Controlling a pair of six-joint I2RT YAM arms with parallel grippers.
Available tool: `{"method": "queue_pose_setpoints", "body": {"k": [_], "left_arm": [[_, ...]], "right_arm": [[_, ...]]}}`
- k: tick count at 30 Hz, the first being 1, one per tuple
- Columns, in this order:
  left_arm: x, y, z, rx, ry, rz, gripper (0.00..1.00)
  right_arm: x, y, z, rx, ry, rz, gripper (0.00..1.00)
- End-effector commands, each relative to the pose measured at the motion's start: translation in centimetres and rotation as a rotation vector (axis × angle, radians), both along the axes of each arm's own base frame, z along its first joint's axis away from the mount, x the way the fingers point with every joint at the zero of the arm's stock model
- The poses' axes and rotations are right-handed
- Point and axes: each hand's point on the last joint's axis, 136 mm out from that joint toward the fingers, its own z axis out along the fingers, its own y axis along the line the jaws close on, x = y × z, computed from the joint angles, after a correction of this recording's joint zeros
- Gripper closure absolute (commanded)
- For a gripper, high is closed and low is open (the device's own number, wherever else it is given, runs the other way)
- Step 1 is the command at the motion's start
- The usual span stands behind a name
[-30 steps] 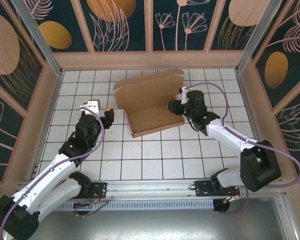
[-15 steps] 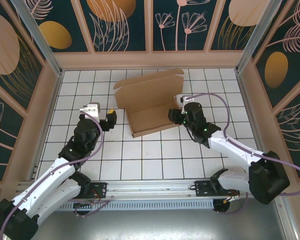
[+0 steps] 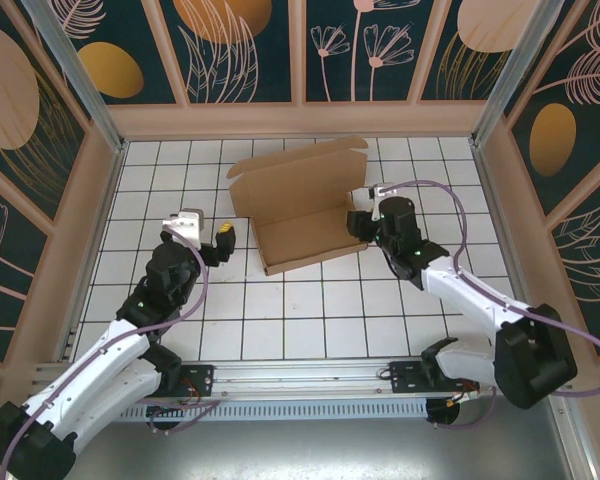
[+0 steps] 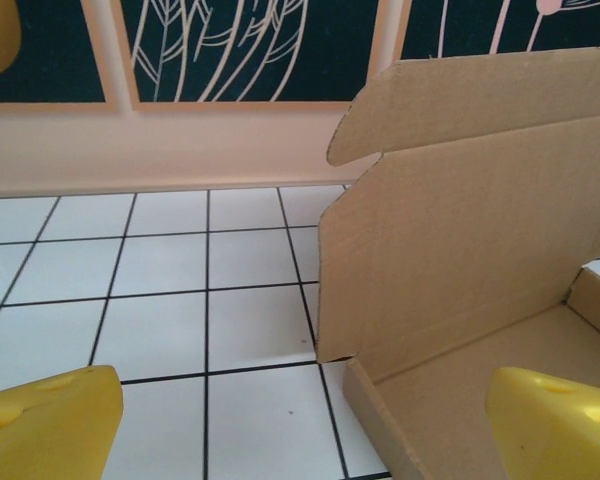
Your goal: Fold the paper box
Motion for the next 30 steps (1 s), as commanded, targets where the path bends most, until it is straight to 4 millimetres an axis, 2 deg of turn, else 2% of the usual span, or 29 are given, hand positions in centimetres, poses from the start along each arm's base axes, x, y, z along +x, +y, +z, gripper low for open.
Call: {"method": "queue_pose_setpoints", "body": {"k": [1,4,8,14,19,26,30], "left_arm": [[0.1,0.9,0.4,0.021,-0.033,0.049,0.07],[0.2,1.1,0.2,0.026,-0.021,0.064,0.07],[0.3,1.2,0.3,0.001,-0.016,0.08,0.07],[-0.2,1.0,1.5,-0.091,-0.031,0.067,0.08],[0.1,1.3,2.1,-0.072,-0.048,0.086,0.08],[0.4,1.1,1.3,-0.068,-0.005,0.089,0.08],[1.0,0.4,-0.2,-0.045,0.085,0.08,0.1]], "right_arm": [[-0.5,1.1,-1.6,-0.054,0.053,0.045,0.47],[-1.5,2.5,-3.7,-0.087,0.112,0.098,0.49],[-1.6,3.7,-6.4,-0.13,0.2,0.12,0.52],[-1.6,6.5,-8.7,-0.144,0.312,0.184,0.57],[-3.8,9.1,-10.5,-0.146,0.413,0.301,0.58],[-7.4,10.4,-11.4,-0.092,0.495,0.376,0.59],[-10.0,11.4,-9.8,0.014,0.522,0.456,0.59]]}}
